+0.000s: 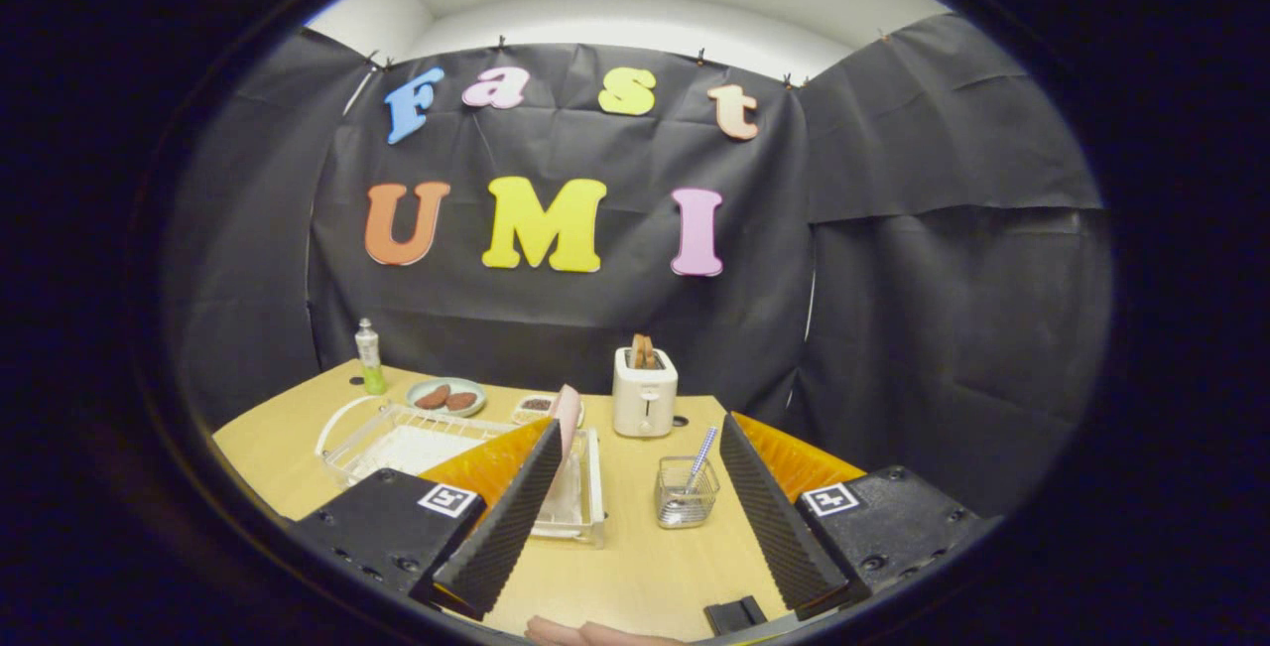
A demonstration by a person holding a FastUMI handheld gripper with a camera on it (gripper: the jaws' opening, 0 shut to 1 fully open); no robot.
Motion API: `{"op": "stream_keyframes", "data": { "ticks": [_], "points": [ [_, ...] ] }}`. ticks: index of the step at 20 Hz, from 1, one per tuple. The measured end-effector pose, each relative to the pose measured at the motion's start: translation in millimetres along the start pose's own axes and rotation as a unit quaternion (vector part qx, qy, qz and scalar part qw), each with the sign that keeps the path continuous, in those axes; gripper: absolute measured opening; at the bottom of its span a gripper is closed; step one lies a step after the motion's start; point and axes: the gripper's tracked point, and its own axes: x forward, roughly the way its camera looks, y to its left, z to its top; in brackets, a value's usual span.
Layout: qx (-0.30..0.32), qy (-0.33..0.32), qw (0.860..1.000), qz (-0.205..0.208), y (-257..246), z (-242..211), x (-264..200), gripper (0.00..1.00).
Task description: Take the plate from the dish rack, then take the spoon from the basket and place it into the plate.
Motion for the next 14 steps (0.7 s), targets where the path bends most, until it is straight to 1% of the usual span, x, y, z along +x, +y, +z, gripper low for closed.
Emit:
{"op": "stream_keyframes", "data": {
  "ticks": [3,5,7,9,10,14],
  "points": [
    [0.005,0.056,0.998,0.033,23.5,14.1,43.2,1.00],
    [-0.010,0.085,0.996,0.036,33.4,23.9,70.0,1.00],
    [-0.038,0.127,0.991,0.024,41.4,28.5,96.3,1.00],
    [-0.057,0.176,0.982,0.046,66.7,32.9,116.0,1.00],
    [-0.064,0.206,0.975,0.048,74.1,34.1,128.2,1.00],
    [-0.083,0.289,0.954,0.014,86.3,33.1,162.3,1.00]
  ]
}}
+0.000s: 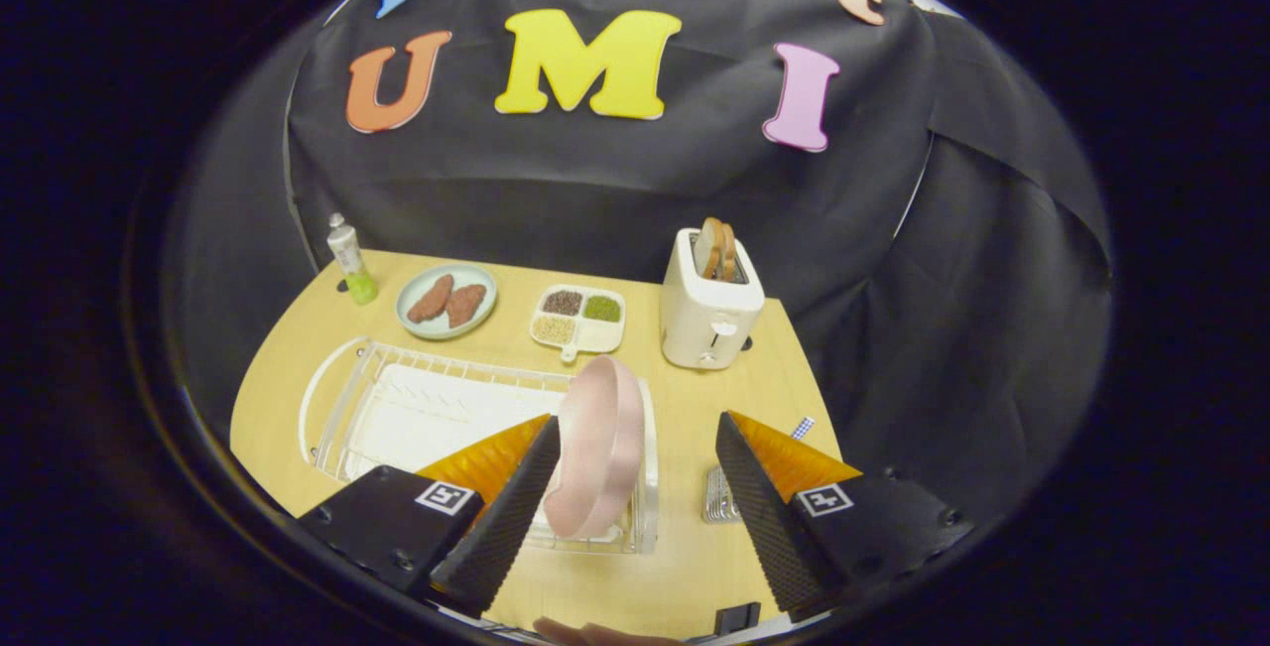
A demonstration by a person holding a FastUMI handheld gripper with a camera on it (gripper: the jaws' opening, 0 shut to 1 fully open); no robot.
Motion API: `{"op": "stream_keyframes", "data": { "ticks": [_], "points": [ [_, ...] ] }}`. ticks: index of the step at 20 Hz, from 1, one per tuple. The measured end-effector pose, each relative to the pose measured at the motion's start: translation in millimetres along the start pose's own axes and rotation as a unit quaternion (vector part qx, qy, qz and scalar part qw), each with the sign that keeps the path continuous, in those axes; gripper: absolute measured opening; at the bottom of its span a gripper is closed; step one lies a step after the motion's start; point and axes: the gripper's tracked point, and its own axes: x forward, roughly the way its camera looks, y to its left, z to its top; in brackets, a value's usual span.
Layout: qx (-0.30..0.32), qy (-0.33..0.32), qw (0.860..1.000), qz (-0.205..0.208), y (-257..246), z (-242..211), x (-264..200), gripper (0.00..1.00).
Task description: Take the plate from the dish rack, then take the spoon from the basket and place it into the plate.
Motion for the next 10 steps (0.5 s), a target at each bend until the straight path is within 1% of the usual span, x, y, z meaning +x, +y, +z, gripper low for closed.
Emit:
{"op": "stream_keyframes", "data": {
  "ticks": [3,4,5,7,9,10],
  "points": [
    [-0.004,0.077,0.996,-0.039,-8.3,-5.2,29.8,1.00],
    [0.002,0.094,0.995,-0.041,-8.6,-4.3,37.9,0.98],
    [0.008,0.106,0.994,-0.033,-4.8,-3.9,45.5,0.96],
    [0.022,0.136,0.990,-0.021,-3.0,-7.4,58.1,0.89],
    [0.023,0.162,0.986,-0.012,-1.7,-12.7,68.9,0.84],
    [0.024,0.179,0.984,-0.007,1.4,-17.1,71.7,0.79]
  ]
}}
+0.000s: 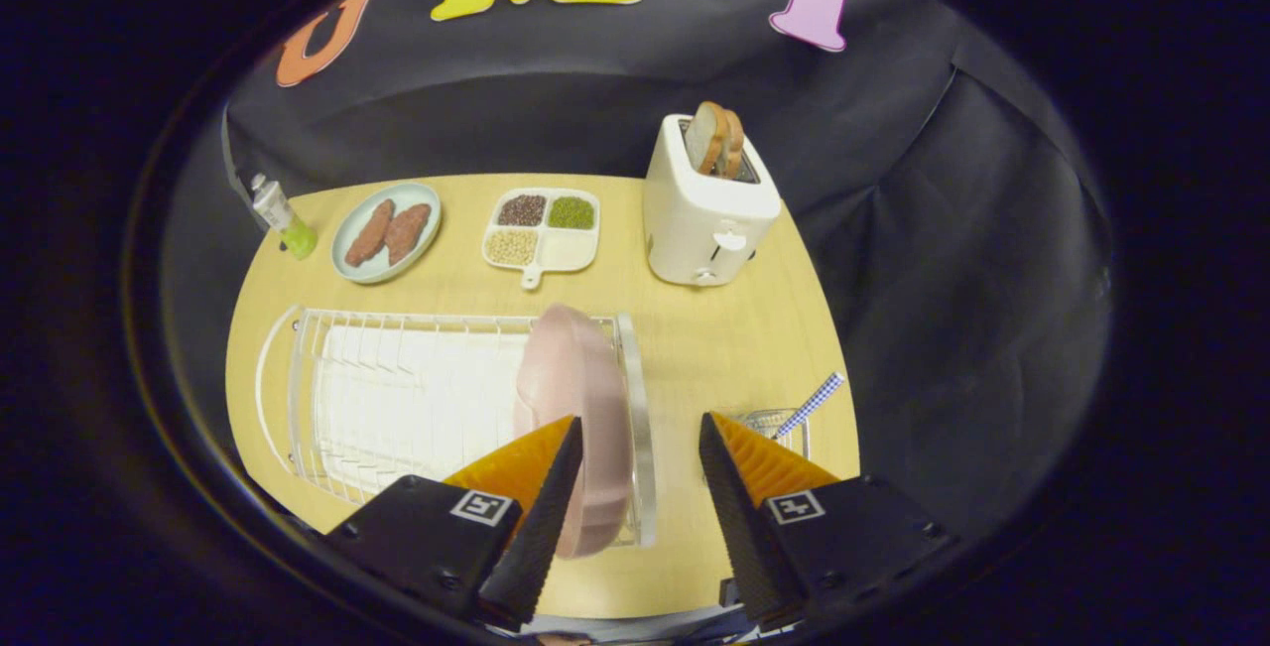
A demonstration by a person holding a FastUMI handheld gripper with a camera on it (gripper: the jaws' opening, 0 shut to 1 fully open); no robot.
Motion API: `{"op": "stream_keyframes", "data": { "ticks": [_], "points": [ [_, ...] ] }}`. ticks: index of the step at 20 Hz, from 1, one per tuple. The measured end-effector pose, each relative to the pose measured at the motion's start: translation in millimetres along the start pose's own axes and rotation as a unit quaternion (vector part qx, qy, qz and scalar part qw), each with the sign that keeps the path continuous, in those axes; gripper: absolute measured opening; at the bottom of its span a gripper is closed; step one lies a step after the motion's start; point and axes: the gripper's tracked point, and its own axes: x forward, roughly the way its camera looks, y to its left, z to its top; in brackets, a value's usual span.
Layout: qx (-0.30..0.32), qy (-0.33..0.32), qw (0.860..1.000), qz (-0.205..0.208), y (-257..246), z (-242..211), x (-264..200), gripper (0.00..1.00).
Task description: Take the plate from the dish rack, then take the spoon from the basket and place it into the plate.
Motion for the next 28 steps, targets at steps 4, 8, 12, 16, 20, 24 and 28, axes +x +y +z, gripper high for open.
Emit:
{"op": "stream_keyframes", "data": {
  "ticks": [4,8,12,16,20,24,28],
  "points": [
    [-0.025,0.011,0.999,-0.033,-0.7,-1.5,5.1,0.59],
    [-0.023,0.001,0.998,-0.063,6.0,-4.5,-1.1,0.25],
    [0.004,-0.024,0.995,-0.098,7.1,-1.0,-7.1,0.20],
    [0.008,-0.051,0.989,-0.139,15.3,-4.7,-18.1,0.20],
    [0.050,-0.084,0.979,-0.181,18.0,-7.3,-28.0,0.20],
    [0.071,-0.135,0.966,-0.207,14.9,-7.8,-44.5,0.20],
    [0.083,-0.174,0.962,-0.193,7.2,-22.0,-70.9,0.20]
  ]
}}
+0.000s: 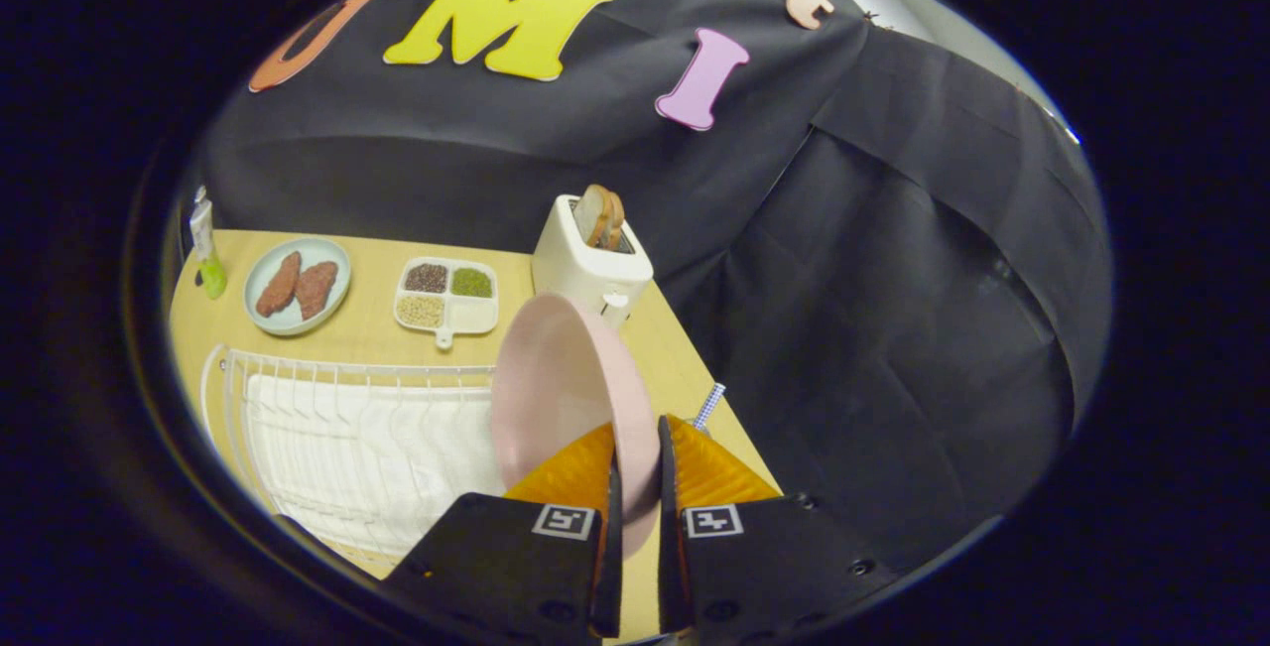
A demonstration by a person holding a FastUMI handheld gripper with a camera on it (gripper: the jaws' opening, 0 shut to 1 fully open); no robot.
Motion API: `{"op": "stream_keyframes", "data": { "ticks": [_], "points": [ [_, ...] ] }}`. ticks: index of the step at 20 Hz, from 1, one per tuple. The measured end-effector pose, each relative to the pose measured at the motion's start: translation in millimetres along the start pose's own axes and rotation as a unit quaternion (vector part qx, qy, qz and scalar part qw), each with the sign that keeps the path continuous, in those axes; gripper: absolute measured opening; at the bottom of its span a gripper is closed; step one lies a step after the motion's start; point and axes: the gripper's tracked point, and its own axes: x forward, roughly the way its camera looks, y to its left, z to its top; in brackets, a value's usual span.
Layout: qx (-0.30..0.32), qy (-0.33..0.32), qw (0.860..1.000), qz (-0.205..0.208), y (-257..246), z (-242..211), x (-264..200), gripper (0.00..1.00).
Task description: Take the plate from the dish rack, then take the spoon from the basket and place it into the plate.
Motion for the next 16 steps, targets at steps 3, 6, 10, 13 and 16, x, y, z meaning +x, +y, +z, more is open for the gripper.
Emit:
{"op": "stream_keyframes", "data": {
  "ticks": [3,6,10,13,16],
  "points": [
    [0.016,-0.007,0.998,0.068,-6.8,-21.9,-19.1,0.20],
    [0.044,-0.013,0.989,0.138,-15.3,-64.2,-37.9,0.20],
    [0.104,0.000,0.964,0.245,-24.0,-133.0,-54.4,0.20],
    [0.125,0.021,0.947,0.297,-26.5,-179.5,-54.4,0.20],
    [0.127,0.034,0.939,0.317,-21.6,-216.8,-44.6,0.20]
  ]
}}
